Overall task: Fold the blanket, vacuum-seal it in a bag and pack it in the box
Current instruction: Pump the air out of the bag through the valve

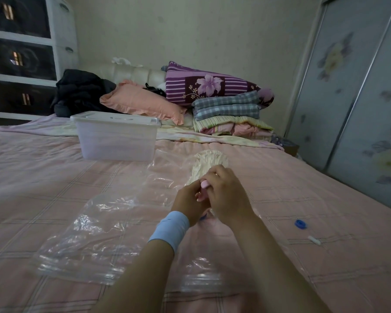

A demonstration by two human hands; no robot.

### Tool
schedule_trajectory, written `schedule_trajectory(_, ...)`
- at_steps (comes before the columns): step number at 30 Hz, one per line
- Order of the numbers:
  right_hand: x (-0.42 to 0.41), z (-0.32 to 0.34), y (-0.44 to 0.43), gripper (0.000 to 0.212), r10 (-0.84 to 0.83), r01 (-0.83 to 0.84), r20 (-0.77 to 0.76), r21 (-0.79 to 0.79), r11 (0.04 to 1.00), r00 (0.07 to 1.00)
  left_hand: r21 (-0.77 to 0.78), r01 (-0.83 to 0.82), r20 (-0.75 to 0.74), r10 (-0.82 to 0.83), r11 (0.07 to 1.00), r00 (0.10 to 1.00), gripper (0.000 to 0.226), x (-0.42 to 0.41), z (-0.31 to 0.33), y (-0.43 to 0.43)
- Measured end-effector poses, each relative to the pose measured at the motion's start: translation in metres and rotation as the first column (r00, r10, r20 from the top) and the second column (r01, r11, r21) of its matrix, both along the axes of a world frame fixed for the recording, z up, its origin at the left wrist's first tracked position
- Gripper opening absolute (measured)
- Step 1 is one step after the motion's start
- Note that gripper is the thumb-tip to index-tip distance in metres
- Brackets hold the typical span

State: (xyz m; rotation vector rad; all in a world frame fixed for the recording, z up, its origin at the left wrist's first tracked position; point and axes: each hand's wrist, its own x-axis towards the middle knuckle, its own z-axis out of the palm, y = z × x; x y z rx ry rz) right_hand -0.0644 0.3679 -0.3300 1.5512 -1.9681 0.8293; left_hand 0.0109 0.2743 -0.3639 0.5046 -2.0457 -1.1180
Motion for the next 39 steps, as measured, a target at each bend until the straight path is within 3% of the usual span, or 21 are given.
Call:
schedule_trajectory(4,0.010,0.029,0.014,0.018,0.054,-0.053,0.009,-0.088,0.995,0.998,0.007,0.023,-0.034,-0.022,1.000,0.999,0.028,0.000,0.000,0.004)
schedule_trajectory(6,0.017,0.052,0.023,0.014,0.079,-0.084,-0.035,-0.167,0.982,0.996,0.000,0.037,-0.051,-0.037,0.999,0.998,0.036,-0.002,-0.002,0.001)
schedule_trajectory(10,0.026,0.087,0.036,0.025,0.113,-0.149,-0.118,-0.366,0.919,0.987,-0.012,0.040,-0.045,-0.041,0.999,0.998,0.047,-0.004,-0.003,-0.002)
schedule_trajectory(14,0.022,0.084,0.032,0.026,0.117,-0.161,-0.125,-0.437,0.885,0.985,0.013,0.032,-0.037,-0.031,0.999,0.999,0.047,-0.004,-0.007,-0.002)
schedule_trajectory(17,0.010,0.058,0.020,0.033,0.044,-0.080,-0.112,-0.339,0.938,0.993,0.016,0.041,-0.021,-0.041,0.999,0.999,0.044,-0.003,-0.004,0.001)
schedule_trajectory(20,-0.001,0.011,0.013,0.042,-0.081,0.079,-0.044,-0.037,0.996,0.996,0.016,0.025,0.006,-0.025,1.000,1.000,0.025,-0.001,0.000,0.006)
schedule_trajectory(22,-0.005,-0.004,0.013,0.041,-0.127,0.128,-0.023,0.056,0.990,0.992,0.001,0.017,0.003,-0.017,1.000,1.000,0.019,-0.002,-0.001,0.009)
schedule_trajectory(28,-0.008,0.019,0.030,0.040,-0.010,0.006,-0.054,-0.083,0.997,0.998,-0.003,0.015,-0.023,-0.015,1.000,1.000,0.036,-0.007,0.001,0.018)
schedule_trajectory(34,-0.006,0.079,0.067,0.027,0.046,-0.094,-0.126,-0.404,0.910,0.991,-0.016,0.047,-0.012,-0.047,0.999,0.999,0.044,-0.015,0.001,0.017)
schedule_trajectory(39,-0.008,0.052,0.051,0.033,-0.003,-0.043,-0.109,-0.419,0.907,0.994,0.007,0.048,-0.008,-0.048,0.999,0.999,0.043,-0.018,-0.005,0.019)
